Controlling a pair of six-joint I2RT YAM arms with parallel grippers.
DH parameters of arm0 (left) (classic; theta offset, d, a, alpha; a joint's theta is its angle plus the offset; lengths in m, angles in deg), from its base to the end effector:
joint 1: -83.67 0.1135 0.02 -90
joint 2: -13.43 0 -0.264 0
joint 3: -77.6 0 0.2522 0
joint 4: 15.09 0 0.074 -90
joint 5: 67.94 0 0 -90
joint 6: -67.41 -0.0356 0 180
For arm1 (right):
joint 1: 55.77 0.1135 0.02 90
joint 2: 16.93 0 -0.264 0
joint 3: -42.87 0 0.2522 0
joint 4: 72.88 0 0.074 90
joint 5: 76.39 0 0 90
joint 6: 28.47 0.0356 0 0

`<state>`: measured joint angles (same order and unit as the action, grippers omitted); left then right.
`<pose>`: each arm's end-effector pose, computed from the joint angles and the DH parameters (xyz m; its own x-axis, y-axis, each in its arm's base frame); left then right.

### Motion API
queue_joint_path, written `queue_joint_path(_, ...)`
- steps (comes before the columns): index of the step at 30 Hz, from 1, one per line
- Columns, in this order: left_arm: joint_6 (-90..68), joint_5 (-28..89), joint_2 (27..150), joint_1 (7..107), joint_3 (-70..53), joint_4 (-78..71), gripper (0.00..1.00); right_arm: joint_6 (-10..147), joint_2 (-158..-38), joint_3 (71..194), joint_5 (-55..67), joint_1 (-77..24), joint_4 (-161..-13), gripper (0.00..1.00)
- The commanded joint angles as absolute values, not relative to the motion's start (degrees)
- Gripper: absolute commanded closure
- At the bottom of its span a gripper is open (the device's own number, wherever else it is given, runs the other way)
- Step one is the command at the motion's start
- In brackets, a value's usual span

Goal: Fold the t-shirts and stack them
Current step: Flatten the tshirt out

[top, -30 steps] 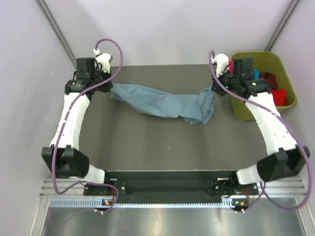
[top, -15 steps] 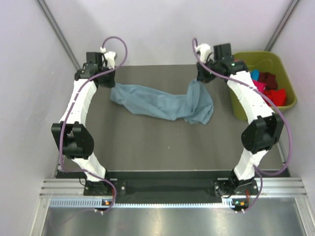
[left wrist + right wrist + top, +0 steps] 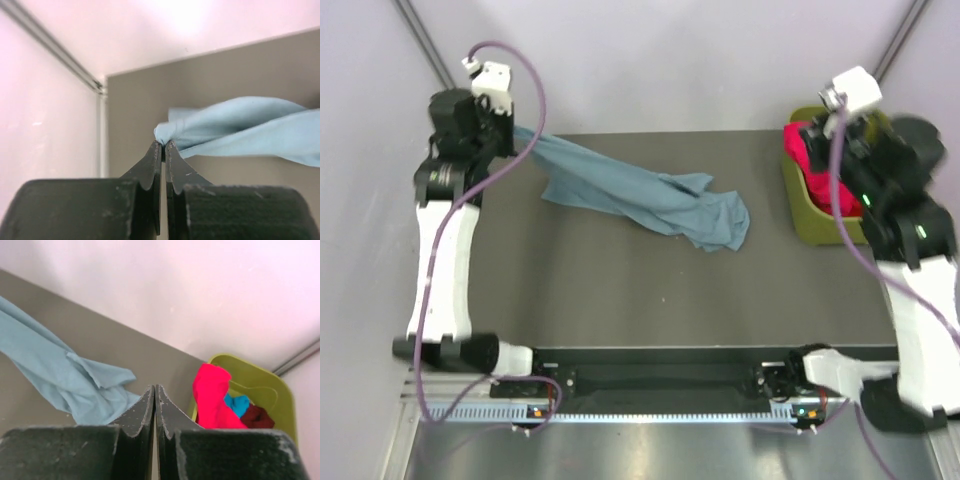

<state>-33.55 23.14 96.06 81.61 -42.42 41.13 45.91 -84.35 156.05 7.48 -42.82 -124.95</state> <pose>0.2900 -0.0111 0.4931 -0.3064 0.2012 -0.9304 0.1141 0.9781 0.1740 0.1973 0.0493 0.5259 -0.0153 -0.2782 -0.9604 -0.3430 0.9037 -0.2563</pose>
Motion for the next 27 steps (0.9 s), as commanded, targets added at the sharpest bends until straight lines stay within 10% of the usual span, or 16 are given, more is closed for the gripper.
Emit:
queue_joint_path(1,-35.94,20.29,85.34,81.74,-39.36,39.54,1.0,48.16,-76.63,148.94,8.88,-43.03,-126.97,1.0)
queue_joint_path(3,-36.47,22.32,81.74,81.65,-34.53,40.41,1.0,49.65,-73.54,142.72,4.33,-43.38,-131.26,0.89)
queue_joint_path(4,-35.43,23.98,81.02,81.65,-33.03,40.94,1.0,50.45,-72.4,140.24,2.38,-43.55,-131.81,0.56)
queue_joint_path(5,-34.29,24.34,80.67,81.65,-31.45,43.73,1.0,51.58,-70.22,137.78,0.97,-43.99,-132.08,0.45)
queue_joint_path(11,-34.1,29.7,81.46,81.65,-26.53,52.81,1.0,55.81,-70.53,127.65,-8.44,-45.05,-133.75,0.12)
queue_joint_path(27,-33.4,34.62,100.33,81.65,-15.44,42.62,1.0,55.72,-127.39,170.67,-20.66,-43.56,-130.85,0.1)
